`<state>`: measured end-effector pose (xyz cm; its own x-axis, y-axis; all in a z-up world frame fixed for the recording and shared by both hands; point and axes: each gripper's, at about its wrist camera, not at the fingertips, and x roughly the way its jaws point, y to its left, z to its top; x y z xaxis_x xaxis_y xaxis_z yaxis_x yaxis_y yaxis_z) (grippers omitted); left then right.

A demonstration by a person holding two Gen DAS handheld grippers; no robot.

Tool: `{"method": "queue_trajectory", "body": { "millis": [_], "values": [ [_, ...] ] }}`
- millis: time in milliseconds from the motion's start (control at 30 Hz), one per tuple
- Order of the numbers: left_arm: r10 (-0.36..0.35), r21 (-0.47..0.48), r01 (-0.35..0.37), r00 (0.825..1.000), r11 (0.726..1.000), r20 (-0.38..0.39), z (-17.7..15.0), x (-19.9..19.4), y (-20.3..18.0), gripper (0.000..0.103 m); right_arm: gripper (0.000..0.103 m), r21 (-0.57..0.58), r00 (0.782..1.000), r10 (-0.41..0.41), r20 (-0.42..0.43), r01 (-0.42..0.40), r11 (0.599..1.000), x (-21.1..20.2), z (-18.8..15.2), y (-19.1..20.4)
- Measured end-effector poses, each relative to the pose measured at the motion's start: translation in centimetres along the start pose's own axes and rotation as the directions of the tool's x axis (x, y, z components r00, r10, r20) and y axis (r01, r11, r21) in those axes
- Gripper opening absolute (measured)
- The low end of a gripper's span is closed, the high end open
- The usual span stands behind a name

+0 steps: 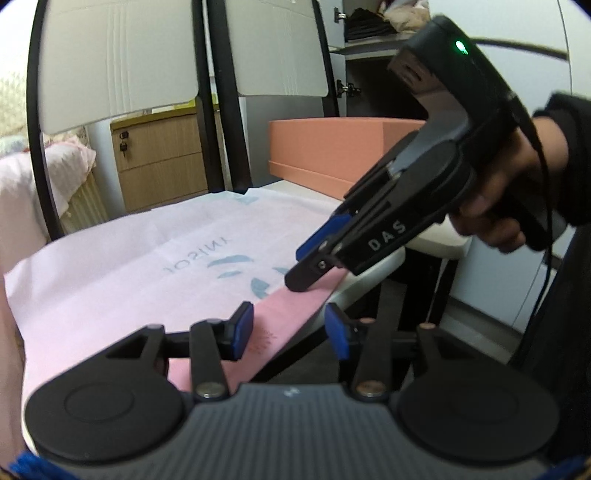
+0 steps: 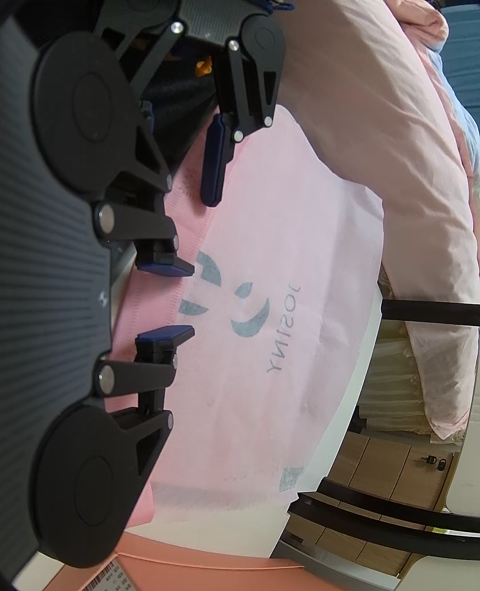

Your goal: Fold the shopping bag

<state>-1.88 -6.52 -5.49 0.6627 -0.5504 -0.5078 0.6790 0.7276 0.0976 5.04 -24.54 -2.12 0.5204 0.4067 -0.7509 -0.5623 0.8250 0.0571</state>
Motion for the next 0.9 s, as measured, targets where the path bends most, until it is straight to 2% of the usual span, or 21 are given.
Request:
{"method": "queue_trajectory", "body": {
  "millis": [167,333,533,667,900],
  "values": [
    [0.085,0.122,-0.084,0.996,0.989,-0.005,-0.3,0.5,-1.2,0.047,0.032,0.001,1.0,0.008,-0.005,-0.008,1.0,-0.2,-0.1,0.1],
    [0.13,0.195,-0.123,0.991,0.973,-0.02,-0.6,1.0,-1.7,0.047,0.032,0.001,1.0,0.01,-0.011,-0.01,1.0,-0.4,-0.2,0.2],
    [0.151,0.218,-0.14,0.988,0.966,-0.035,-0.6,1.1,-1.7,0.045,0.032,0.01,1.0,0.01,-0.014,-0.01,1.0,-0.5,-0.2,0.3],
    [0.156,0.23,-0.143,0.987,0.963,-0.04,-0.7,1.1,-1.9,0.041,0.032,0.015,1.0,0.009,-0.015,-0.009,1.0,-0.6,-0.3,0.4],
    [0.135,0.196,-0.123,0.99,0.973,-0.051,-0.3,0.7,-1.5,0.034,0.032,0.013,1.0,0.011,-0.018,-0.01,1.0,-0.7,-0.3,0.5]
  ]
}}
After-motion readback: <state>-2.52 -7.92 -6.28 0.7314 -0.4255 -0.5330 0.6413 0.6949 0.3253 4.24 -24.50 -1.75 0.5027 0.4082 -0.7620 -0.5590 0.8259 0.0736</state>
